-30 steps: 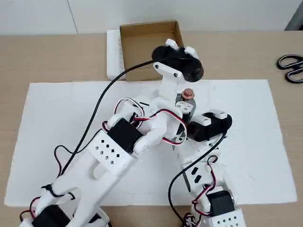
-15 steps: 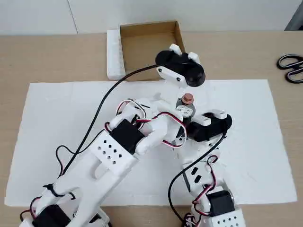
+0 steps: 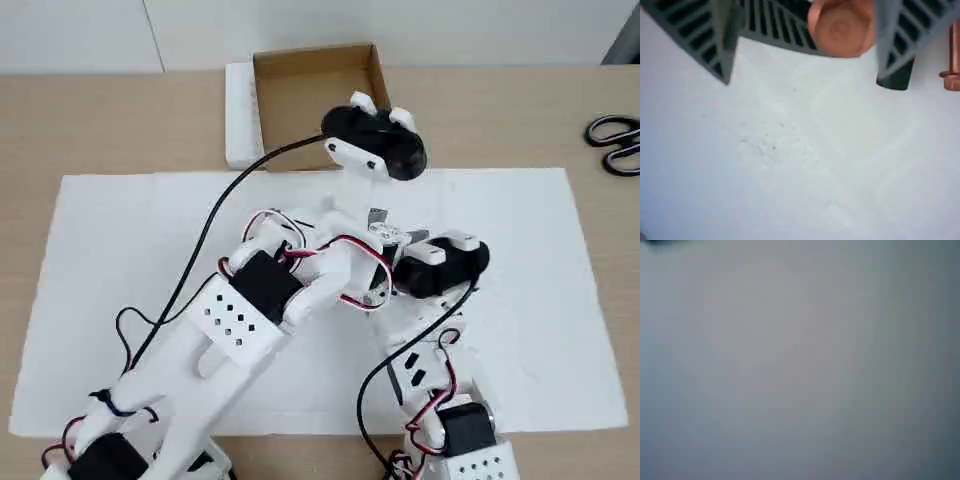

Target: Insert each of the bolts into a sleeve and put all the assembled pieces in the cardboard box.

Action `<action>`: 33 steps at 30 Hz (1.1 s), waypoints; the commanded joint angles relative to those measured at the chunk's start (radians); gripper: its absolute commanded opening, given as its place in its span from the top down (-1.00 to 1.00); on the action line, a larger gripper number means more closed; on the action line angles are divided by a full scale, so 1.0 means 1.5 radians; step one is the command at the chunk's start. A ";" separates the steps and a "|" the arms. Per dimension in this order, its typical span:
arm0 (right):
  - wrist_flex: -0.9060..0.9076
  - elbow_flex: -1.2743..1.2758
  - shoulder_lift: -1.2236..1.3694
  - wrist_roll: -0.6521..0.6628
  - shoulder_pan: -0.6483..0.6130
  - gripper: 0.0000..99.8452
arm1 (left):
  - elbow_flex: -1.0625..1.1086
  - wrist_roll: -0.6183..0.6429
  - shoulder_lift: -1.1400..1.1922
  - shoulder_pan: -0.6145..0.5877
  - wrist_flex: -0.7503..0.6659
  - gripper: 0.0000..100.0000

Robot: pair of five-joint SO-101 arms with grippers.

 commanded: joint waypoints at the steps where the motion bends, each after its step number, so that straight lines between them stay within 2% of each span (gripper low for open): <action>1: -0.003 -0.010 -0.006 -0.003 -0.005 0.99 | -0.008 0.005 -0.026 0.000 0.001 0.62; 5: -0.003 -0.010 -0.006 -0.003 -0.005 0.99 | -0.022 0.005 -0.027 -0.003 0.010 0.62; 7: -0.003 -0.010 -0.006 -0.002 -0.003 0.99 | -0.057 0.005 -0.027 -0.031 0.040 0.62; 13: -0.002 -0.038 0.003 0.007 0.034 0.99 | -0.209 0.003 -0.028 -0.205 0.206 0.62; 17: -0.007 -0.139 0.075 0.070 0.056 0.99 | -0.243 -0.040 -0.028 -0.311 0.273 0.62; 23: -0.115 -0.422 0.454 0.086 0.066 0.99 | -0.228 -0.054 -0.027 -0.370 0.293 0.62; 33: -0.131 -1.209 1.298 0.114 0.066 0.99 | -0.215 -0.051 -0.027 -0.406 0.266 0.62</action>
